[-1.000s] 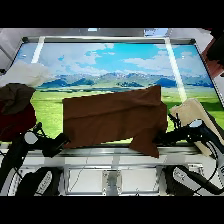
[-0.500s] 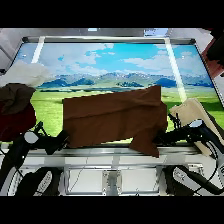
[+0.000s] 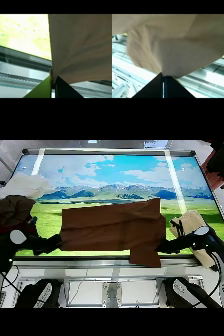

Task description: Fold the shirts.

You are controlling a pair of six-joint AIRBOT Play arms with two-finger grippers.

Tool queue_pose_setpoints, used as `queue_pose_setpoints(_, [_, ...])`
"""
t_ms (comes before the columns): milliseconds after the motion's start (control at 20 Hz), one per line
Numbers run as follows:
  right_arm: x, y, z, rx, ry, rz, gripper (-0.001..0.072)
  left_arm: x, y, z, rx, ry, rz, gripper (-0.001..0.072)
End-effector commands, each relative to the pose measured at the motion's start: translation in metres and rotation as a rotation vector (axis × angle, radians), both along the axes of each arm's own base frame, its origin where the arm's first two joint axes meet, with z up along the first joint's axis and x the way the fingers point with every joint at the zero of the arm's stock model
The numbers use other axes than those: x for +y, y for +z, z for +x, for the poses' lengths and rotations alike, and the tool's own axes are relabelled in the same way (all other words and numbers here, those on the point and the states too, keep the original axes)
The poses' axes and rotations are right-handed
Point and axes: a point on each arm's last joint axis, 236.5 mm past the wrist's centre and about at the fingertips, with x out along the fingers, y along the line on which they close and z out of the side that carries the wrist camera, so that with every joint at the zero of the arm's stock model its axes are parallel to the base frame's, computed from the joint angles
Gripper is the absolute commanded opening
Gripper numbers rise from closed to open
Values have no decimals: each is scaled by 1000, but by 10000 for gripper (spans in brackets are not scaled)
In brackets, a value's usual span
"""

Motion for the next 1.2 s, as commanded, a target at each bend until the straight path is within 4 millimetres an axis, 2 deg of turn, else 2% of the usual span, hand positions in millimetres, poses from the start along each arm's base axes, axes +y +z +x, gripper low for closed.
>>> queue_pose_setpoints(0, [-1, 44, 13, -99, 26, -9, 23, 13, 27, 6, -34, -92, 76, 16])
queue_pose_setpoints(150, [4, 70, 23, -160, 9, 2, 23, 15, 55, 29, -142, -117, 94, 17])
queue_pose_setpoints(300, [28, 93, 41, -250, 32, 63, 23, 11, 76, 45, -234, -175, 101, 16])
queue_pose_setpoints(400, [38, 105, 65, -335, 9, 38, 22, 12, 82, 58, -293, -170, 111, 15])
queue_pose_setpoints(500, [42, 127, 101, -457, -64, 8, 22, 21, 87, 74, -360, -169, 158, 14])
queue_pose_setpoints(600, [43, 156, 135, -601, -101, -17, 22, 38, 79, 84, -351, -183, 230, 14])
queue_pose_setpoints(700, [38, 171, 161, -652, -123, -28, 22, 56, 68, 98, -312, -185, 297, 14])
queue_pose_setpoints(850, [32, 157, 195, -615, -136, -41, 22, 64, 60, 138, -295, -180, 308, 14])
queue_pose_setpoints(1050, [21, 107, 249, -546, -190, -54, 22, 49, 39, 191, -272, -197, 232, 14])
queue_pose_setpoints(1150, [18, 82, 273, -525, -213, -59, 22, 39, 22, 208, -253, -240, 229, 14])
